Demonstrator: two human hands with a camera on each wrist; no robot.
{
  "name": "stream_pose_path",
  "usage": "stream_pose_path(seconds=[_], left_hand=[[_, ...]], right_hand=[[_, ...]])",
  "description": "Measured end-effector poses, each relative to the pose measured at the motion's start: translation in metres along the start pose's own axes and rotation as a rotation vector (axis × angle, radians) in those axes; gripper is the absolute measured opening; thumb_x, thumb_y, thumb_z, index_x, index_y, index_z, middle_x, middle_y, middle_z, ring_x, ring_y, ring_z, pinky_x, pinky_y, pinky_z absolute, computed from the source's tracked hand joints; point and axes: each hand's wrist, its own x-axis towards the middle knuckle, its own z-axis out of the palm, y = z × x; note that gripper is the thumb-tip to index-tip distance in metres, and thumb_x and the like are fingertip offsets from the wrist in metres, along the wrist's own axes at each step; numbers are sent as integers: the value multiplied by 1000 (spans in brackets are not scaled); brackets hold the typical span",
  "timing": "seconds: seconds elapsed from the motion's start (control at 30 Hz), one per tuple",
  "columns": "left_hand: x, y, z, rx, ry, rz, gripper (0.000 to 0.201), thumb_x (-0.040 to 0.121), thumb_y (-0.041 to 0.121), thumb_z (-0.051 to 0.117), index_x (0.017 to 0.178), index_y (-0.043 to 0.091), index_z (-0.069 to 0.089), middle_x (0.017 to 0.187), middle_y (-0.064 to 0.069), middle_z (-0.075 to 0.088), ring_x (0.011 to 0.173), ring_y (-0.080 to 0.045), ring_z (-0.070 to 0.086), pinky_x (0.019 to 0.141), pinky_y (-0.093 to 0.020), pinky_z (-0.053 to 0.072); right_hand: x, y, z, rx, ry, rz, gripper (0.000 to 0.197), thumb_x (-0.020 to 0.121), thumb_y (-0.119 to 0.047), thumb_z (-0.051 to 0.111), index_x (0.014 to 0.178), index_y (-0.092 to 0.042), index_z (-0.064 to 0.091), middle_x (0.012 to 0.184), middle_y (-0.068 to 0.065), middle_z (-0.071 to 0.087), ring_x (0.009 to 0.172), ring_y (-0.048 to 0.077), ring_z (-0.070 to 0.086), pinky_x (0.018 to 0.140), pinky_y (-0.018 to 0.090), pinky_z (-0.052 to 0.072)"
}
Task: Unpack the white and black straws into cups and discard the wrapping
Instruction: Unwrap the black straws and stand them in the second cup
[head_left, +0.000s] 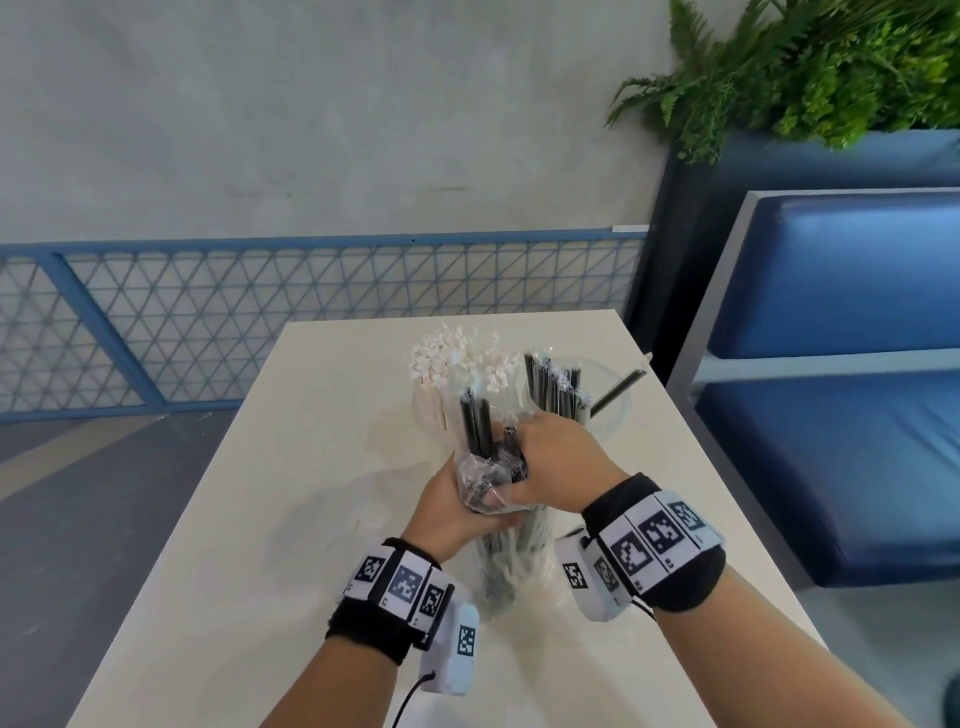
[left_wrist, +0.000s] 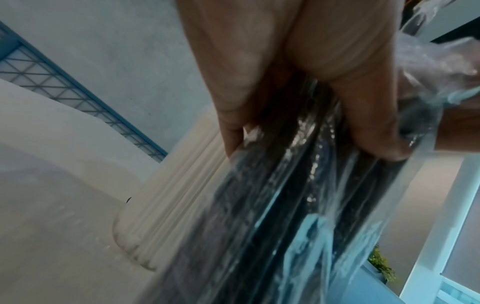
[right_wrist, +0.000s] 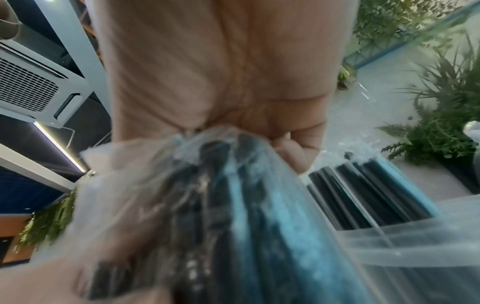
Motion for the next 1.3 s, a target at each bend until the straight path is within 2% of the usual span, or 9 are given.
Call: stream_pose_path(seconds=[0.1, 0.17, 0.27, 0.4, 0.57, 0.67, 0.93, 1.1, 1.3], left_hand=[[-2, 0, 1, 8, 38, 10, 49, 59, 10, 85, 101, 20, 62, 94, 3, 73, 91, -12, 70, 81, -25, 54], [-4, -1, 2, 21, 75, 13, 35, 64, 12, 81, 94, 23, 66, 85, 9, 74, 87, -8, 69, 79, -23, 53], [-4, -4, 4, 86, 97, 5, 21, 74, 15, 76, 93, 19, 68, 83, 12, 72, 82, 1, 67, 77, -19, 50], [-1, -7, 7, 242, 86, 3, 27, 81, 28, 70, 95, 5, 70, 91, -6, 74, 85, -8, 67, 81, -23, 52], [0, -7, 9, 283, 100, 39, 19, 84, 23, 66, 98, 11, 71, 88, 2, 72, 74, 9, 62, 71, -6, 45], [2, -7, 8, 321, 128, 46, 22, 84, 25, 66, 92, 5, 71, 85, -7, 73, 75, -10, 66, 67, -10, 46], [3, -2, 7, 340, 162, 97, 23, 84, 24, 66, 102, 9, 69, 92, -4, 73, 86, -14, 66, 76, -19, 49], [4, 0, 8, 358, 147, 125, 24, 85, 24, 65, 104, 11, 68, 91, 4, 70, 84, -5, 63, 71, -3, 43], [4, -3, 5, 333, 155, 64, 19, 85, 24, 65, 93, 6, 69, 84, -4, 71, 79, -9, 65, 68, -8, 46]], right_hand=[[1, 0, -3, 83, 25, 34, 44, 79, -31, 67, 51, -21, 35, 54, -10, 28, 50, 5, 28, 48, 16, 19], [1, 3, -2, 169, 53, 34, 18, 79, -38, 68, 80, -20, 65, 59, -17, 38, 61, 8, 44, 57, 17, 30], [2, 6, -4, 335, 154, 78, 38, 79, -35, 70, 110, -15, 65, 85, -3, 67, 85, 19, 63, 78, 28, 49], [4, 9, -11, 427, 332, 108, 38, 80, -33, 69, 110, -10, 65, 92, 10, 70, 90, 25, 64, 87, 35, 49], [9, 15, -24, 505, 436, 98, 33, 79, -41, 68, 105, -20, 66, 96, 7, 66, 95, 23, 61, 91, 42, 47], [7, 18, -35, 641, 496, 63, 31, 81, -37, 67, 104, -17, 66, 101, 6, 69, 96, 16, 64, 89, 35, 50], [-5, 33, -9, 724, 264, 30, 62, 62, -43, 82, 114, -18, 60, 107, -4, 70, 103, 4, 64, 95, 27, 49], [-3, 27, 3, 905, 447, 111, 31, 75, -22, 76, 100, -6, 68, 93, 5, 73, 87, 11, 70, 83, 31, 56], [4, 20, -42, 1215, 747, 81, 8, 81, -10, 69, 86, -15, 65, 82, 7, 69, 85, 22, 68, 84, 38, 55]])
